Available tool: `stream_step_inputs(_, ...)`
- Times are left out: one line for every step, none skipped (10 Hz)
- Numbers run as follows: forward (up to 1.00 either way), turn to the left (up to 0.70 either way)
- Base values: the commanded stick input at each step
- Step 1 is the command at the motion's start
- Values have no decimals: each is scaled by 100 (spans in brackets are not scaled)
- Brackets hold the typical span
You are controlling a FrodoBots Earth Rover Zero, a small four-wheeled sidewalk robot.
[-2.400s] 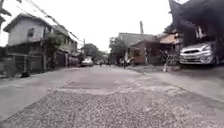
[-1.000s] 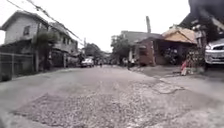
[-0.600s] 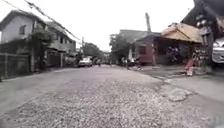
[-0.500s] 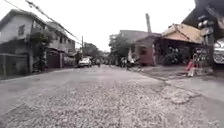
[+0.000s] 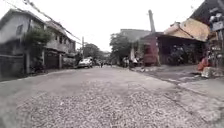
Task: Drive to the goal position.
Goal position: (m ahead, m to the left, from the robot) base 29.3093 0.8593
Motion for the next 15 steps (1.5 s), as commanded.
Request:
stream_step_inputs(100,0)
stream_step_inputs(100,0)
stream_step_inputs(100,0)
stream_step_inputs(100,0)
stream_step_inputs(100,3)
stream_step_inputs(100,27)
stream_step_inputs(100,27)
stream_step_inputs(100,18)
stream_step_inputs(100,1)
stream_step_inputs(100,0)
stream_step_inputs(100,0)
stream_step_inputs(100,13)
stream_step_inputs(100,27)
stream_step_inputs(100,27)
stream_step_inputs(100,15)
